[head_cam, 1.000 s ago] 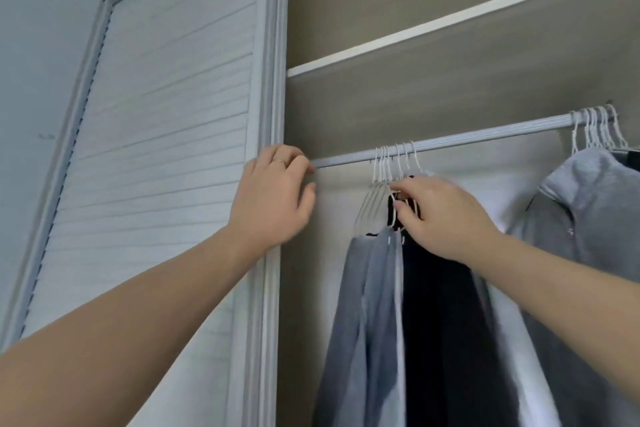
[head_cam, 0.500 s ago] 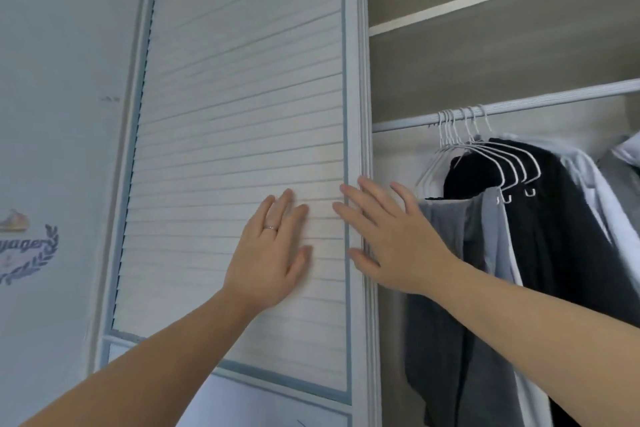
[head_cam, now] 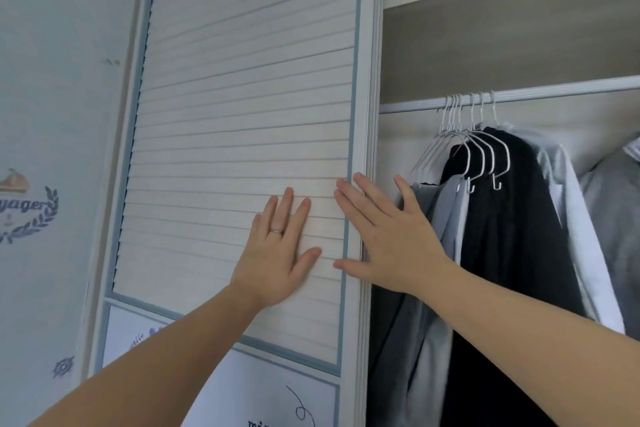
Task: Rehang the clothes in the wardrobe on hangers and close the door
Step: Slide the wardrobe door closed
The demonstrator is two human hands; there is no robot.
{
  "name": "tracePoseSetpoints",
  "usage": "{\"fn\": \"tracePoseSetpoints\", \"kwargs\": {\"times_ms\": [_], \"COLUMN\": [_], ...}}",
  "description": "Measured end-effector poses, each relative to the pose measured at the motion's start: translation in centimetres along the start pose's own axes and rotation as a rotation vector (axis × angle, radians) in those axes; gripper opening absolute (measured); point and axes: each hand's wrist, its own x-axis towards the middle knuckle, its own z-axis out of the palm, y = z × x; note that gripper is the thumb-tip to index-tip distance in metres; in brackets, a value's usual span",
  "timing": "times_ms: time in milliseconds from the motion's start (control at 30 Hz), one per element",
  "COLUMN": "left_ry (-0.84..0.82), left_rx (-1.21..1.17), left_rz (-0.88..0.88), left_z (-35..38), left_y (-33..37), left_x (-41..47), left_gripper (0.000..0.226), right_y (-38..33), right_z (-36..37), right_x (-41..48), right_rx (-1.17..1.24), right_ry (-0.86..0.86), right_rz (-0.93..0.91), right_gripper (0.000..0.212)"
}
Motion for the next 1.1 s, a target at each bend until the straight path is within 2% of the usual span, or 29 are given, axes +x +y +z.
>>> {"fn": "tracePoseSetpoints", "kwargs": {"times_ms": [267,600,867,1100], "left_ry": [-0.006,0.021,0.071,0.090], "left_rx": [0.024,-0.001,-0.045,0.008], "left_rz": [0.005,0.031,0.111,0.192], "left_z": [0.3,0.7,1.6,2.4], "left_y": [1.0,5.5,10.0,13.7], "left_x": [0.2,0.5,0.7,1.0], "left_gripper": [0.074,0.074,0.075,0.075], "right_y": [0.8,3.9,7.5,10.9], "right_z": [-0.3,-1.8,-3.1,-4.5], "right_x": [-0.9,-4.1,-7.8,-11.5], "right_rx": [-0.022,-0.031,-0.086,-0.078], "right_ry": [-0.041,-0.034,-0.011,0.025], "right_rz": [0.002,0.008,0.019,0.029], "right_gripper": [0.096,0.095,0.095,0.092]}}
